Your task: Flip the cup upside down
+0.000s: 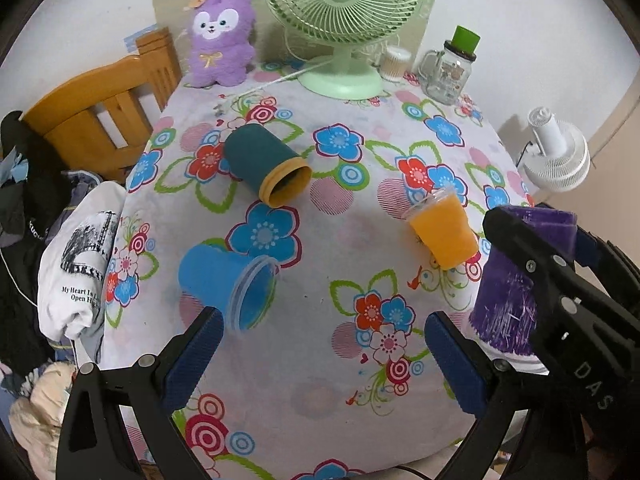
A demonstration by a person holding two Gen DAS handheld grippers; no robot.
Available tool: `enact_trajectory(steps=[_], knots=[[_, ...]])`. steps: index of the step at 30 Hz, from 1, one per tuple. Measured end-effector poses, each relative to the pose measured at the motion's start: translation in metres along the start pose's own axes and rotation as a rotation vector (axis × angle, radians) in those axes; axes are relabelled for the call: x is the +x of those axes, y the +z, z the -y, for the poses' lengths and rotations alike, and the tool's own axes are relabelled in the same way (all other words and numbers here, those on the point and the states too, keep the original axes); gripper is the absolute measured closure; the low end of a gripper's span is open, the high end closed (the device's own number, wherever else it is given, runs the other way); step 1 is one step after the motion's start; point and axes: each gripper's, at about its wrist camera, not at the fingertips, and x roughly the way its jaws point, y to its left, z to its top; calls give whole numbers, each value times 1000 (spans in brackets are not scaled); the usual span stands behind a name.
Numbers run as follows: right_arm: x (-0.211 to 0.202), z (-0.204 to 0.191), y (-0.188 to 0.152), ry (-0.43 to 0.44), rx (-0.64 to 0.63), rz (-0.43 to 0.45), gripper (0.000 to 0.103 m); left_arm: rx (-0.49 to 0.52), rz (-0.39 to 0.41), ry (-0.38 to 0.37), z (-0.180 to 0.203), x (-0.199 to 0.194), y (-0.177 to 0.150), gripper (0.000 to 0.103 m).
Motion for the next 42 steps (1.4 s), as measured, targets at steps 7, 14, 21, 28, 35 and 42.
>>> enact_trajectory(steps=[7, 14, 21, 28, 35, 42], knots=[[26, 5, -42, 43, -5, 156, 47, 41, 25, 65, -2, 26, -25, 1], [69, -2, -70, 58, 9, 231, 47, 41, 8, 111, -20, 57, -53, 1], [75, -9, -85, 70, -20, 261, 47, 17, 10, 128, -33, 70, -66, 1], [61, -8, -94, 70, 27, 103, 26, 25, -38, 92, -32, 66, -69, 2], [11, -9, -61, 26, 41, 2, 12, 27, -57, 37, -21, 24, -55, 1], [-42, 2, -14, -1, 83, -83, 10, 38, 13, 6, -8, -38, -23, 1]])
